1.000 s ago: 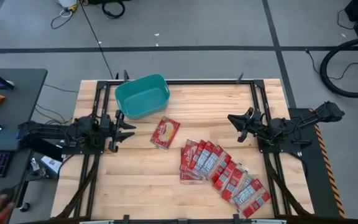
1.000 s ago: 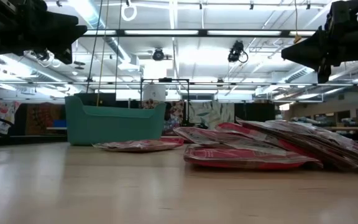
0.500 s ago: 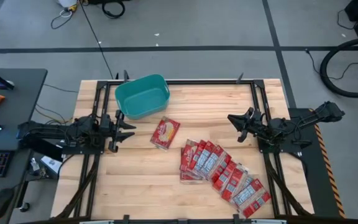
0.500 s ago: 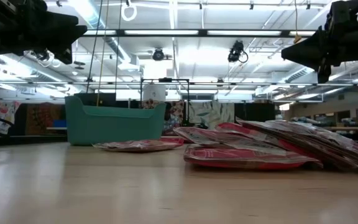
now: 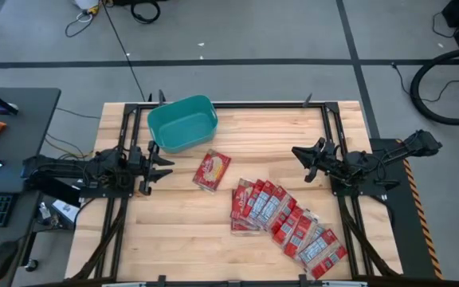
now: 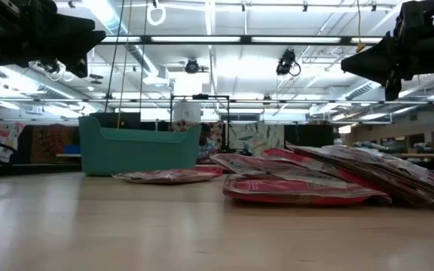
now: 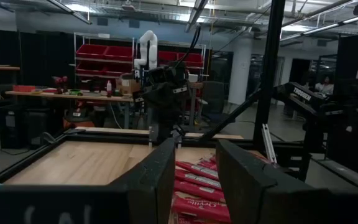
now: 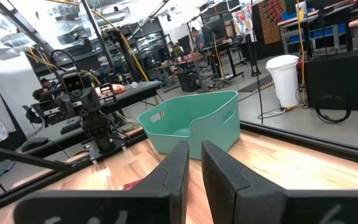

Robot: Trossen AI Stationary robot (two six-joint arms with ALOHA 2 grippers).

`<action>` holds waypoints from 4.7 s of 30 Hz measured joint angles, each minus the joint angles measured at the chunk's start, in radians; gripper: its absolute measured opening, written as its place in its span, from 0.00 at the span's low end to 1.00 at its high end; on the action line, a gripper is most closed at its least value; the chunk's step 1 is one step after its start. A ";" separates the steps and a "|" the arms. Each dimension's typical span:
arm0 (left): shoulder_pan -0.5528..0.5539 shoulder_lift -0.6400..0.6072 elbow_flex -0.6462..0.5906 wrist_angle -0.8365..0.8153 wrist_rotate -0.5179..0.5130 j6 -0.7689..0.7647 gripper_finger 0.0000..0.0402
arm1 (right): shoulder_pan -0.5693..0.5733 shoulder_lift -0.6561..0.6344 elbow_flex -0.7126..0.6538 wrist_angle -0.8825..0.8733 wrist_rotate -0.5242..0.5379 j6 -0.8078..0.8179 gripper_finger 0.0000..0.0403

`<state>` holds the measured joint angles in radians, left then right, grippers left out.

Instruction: Sort popcorn bags into baskets

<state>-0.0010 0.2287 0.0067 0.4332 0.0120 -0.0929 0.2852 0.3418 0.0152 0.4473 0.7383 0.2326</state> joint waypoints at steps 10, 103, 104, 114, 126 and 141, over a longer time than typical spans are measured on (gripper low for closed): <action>0.000 0.000 0.000 0.000 0.000 0.000 0.30 | 0.000 0.000 0.000 0.000 0.000 0.000 0.12; -0.002 0.000 0.000 0.187 -0.002 -0.336 0.30 | -0.005 0.008 0.000 0.091 -0.011 0.023 0.12; -0.002 0.000 0.000 0.193 -0.003 -0.339 0.30 | -0.005 0.016 0.000 0.091 -0.023 0.068 0.12; -0.003 0.004 0.000 0.208 -0.038 -0.439 0.30 | -0.100 0.149 0.199 0.018 -0.314 -0.055 0.12; -0.001 0.007 0.000 0.210 -0.105 -0.429 0.30 | -0.242 0.495 0.475 -0.232 -0.418 -0.077 0.12; -0.001 0.007 0.000 0.146 -0.105 -0.139 0.30 | -0.244 0.788 0.645 -0.363 -0.481 -0.102 0.13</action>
<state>-0.0021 0.2356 0.0065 0.5793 -0.0934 -0.2315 0.0414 1.1302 0.6603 0.0846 0.2569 0.1305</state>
